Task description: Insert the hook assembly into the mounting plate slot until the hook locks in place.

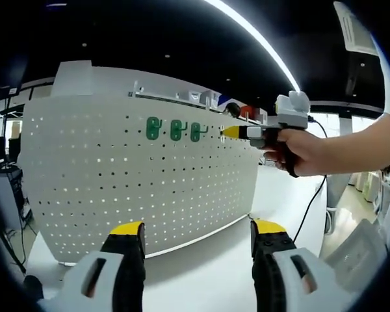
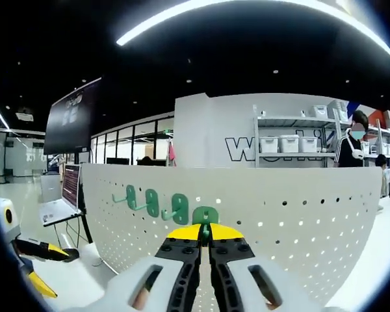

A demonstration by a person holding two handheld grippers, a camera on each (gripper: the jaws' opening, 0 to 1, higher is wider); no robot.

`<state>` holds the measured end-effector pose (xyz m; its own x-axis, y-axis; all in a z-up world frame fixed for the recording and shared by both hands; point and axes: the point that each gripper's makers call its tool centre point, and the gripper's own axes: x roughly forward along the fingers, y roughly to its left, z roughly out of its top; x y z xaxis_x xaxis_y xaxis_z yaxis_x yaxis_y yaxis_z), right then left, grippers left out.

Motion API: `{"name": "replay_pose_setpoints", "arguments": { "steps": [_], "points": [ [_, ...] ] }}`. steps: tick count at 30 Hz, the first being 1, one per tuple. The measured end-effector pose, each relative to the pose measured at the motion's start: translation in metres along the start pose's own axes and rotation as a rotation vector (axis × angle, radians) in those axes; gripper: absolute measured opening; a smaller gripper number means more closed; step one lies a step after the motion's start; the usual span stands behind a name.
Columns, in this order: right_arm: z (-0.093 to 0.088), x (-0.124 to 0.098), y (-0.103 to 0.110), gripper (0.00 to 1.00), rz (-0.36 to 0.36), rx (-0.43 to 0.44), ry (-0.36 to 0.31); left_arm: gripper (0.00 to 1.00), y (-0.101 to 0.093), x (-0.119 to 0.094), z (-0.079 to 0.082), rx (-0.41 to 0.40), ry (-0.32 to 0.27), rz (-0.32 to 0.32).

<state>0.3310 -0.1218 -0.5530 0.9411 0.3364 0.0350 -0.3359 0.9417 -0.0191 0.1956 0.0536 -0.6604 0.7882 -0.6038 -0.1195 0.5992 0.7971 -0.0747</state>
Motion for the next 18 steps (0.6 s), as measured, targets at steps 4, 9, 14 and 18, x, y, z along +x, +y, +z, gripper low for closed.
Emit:
{"name": "replay_pose_setpoints", "arguments": {
  "steps": [4,9,14,18],
  "points": [
    [0.001,0.005,-0.004,0.01,-0.011,-0.014,-0.001,0.68,0.002,-0.001,-0.001,-0.002,0.003,0.005],
    [0.003,0.011,-0.008,0.01,-0.02,-0.024,-0.006,0.67,0.004,-0.004,-0.002,-0.002,0.006,0.014],
    [0.008,0.017,-0.011,0.01,-0.026,-0.032,-0.014,0.67,0.008,-0.006,-0.005,-0.009,0.013,0.024],
    [0.007,0.021,-0.011,0.01,-0.024,-0.043,-0.009,0.67,0.009,-0.006,-0.005,-0.009,0.016,0.026]
  ]
}}
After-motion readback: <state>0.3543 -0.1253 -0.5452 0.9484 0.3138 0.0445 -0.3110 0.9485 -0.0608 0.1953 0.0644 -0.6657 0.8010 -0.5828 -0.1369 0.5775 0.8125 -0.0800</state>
